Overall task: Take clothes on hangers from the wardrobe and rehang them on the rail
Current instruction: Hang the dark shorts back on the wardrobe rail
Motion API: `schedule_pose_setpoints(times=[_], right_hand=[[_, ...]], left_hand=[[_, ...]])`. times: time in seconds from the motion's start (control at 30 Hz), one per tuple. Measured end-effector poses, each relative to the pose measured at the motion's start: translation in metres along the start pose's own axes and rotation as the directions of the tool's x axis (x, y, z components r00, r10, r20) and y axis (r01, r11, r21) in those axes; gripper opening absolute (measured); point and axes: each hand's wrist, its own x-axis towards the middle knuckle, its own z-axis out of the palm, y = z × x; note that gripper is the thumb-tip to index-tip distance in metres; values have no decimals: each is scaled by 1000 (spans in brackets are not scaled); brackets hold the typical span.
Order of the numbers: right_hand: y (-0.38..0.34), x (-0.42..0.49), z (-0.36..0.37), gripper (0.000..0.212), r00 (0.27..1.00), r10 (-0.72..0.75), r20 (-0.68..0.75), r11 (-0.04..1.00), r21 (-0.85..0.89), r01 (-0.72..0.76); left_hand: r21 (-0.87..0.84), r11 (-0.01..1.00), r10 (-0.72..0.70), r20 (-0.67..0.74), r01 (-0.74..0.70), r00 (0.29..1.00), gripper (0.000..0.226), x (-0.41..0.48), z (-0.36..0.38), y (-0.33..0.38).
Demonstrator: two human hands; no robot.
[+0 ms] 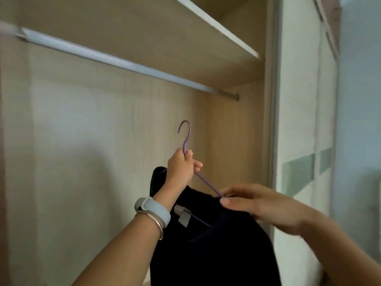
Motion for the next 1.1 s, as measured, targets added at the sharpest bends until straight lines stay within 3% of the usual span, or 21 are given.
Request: schedule_pose_setpoints(times=[0.17, 0.3, 0.43, 0.5, 0.67, 0.8, 0.93, 1.1], right_hand=[[-18, 81, 1, 23, 989, -124, -77, 988, 79, 130], [-32, 122, 15, 22, 976, -202, -82, 948, 232, 216], [-65, 155, 19, 27, 962, -262, -73, 855, 444, 267], [-92, 169, 21, 27, 953, -298, -50, 803, 527, 279], [-150, 199, 29, 17, 928, -366, -73, 810, 466, 356], [-182, 217, 38, 16, 903, -420, -88, 797, 441, 414], [-214, 235, 47, 14, 890, -451, -70, 799, 413, 437], [-243, 262, 63, 20, 888, -457, -48, 825, 350, 444]], left_hand=[[182, 982, -34, -129, 58, 991, 25, 52, -18, 13], [295, 949, -56, -197, 114, 979, 29, 68, -54, 24], [208, 976, -2, -300, 68, 954, 32, 48, -78, 29], [191, 981, 33, -301, 26, 953, 23, 27, -84, 30], [235, 972, 81, -320, -4, 944, 12, -1, -104, 54], [319, 947, 72, -313, 33, 947, 39, 2, -124, 70], [391, 920, 148, -394, 20, 907, 39, 1, -138, 81], [658, 747, 287, -448, 95, 846, 38, 12, -146, 85]])
